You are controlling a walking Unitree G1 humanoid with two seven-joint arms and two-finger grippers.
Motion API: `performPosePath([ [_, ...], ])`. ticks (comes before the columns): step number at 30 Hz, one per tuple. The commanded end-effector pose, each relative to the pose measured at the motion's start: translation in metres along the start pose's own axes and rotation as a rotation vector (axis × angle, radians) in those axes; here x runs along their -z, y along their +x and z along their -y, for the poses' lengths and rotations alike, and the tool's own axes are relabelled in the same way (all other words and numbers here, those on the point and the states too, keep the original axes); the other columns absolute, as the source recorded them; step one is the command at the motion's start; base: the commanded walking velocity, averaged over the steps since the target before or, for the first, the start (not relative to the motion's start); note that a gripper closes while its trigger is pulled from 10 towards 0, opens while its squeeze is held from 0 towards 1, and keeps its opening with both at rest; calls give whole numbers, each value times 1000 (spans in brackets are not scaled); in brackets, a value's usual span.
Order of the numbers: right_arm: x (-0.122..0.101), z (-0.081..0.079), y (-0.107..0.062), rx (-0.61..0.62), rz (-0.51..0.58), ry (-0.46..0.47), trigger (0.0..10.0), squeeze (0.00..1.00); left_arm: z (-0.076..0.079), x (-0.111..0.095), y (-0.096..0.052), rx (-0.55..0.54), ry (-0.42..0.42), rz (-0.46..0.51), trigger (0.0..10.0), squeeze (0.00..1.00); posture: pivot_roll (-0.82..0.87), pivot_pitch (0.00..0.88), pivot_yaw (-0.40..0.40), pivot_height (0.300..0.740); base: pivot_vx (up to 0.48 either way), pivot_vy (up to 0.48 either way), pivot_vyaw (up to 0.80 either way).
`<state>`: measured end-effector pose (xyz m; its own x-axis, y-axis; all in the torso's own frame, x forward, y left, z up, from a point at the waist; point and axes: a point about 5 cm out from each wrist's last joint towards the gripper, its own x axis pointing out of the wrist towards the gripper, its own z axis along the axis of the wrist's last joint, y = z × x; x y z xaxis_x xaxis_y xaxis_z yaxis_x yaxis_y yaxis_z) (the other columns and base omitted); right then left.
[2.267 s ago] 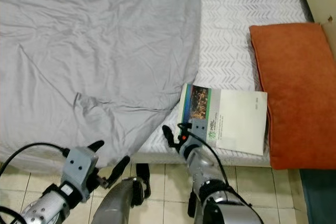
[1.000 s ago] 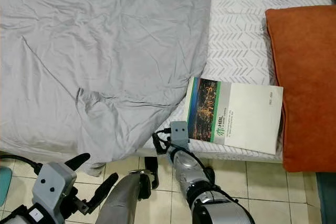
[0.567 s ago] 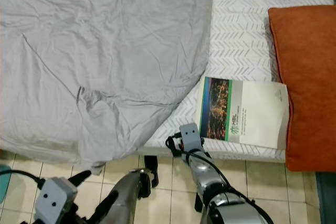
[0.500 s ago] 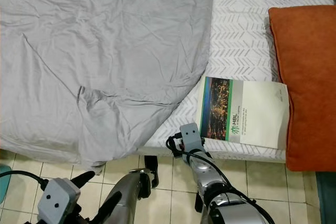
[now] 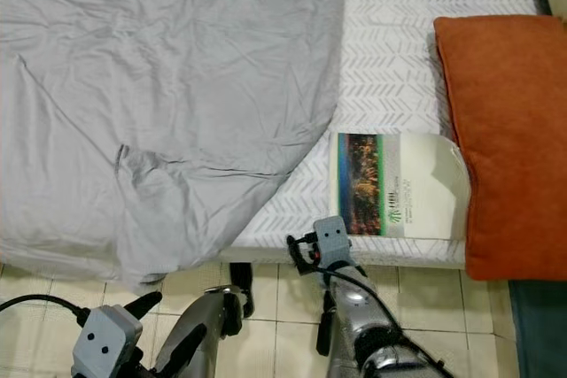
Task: Clean up the room
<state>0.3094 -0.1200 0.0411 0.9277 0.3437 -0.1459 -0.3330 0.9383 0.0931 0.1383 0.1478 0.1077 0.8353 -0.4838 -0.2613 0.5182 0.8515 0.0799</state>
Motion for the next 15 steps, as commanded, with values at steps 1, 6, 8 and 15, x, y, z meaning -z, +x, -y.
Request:
performPosePath([
  [1,4,-15,-11,-67,27,84,10000,0,4,16,0,-3,-25,-54,10000,0,29,506,-20,740,0,0,0],
  [6,-3,-47,-34,-135,73,131,10000,0,8,27,8,-8,-29,-57,10000,0,-10,418,-55,740,0,0,0],
  [8,-10,-55,-45,-135,125,74,10000,0,8,33,21,-30,-18,-48,10000,0,-32,332,-70,740,0,0,0],
  [15,-15,-12,-63,9,169,-135,10000,1000,-15,26,59,-143,-29,33,10000,0,-50,142,-53,740,0,0,0],
])
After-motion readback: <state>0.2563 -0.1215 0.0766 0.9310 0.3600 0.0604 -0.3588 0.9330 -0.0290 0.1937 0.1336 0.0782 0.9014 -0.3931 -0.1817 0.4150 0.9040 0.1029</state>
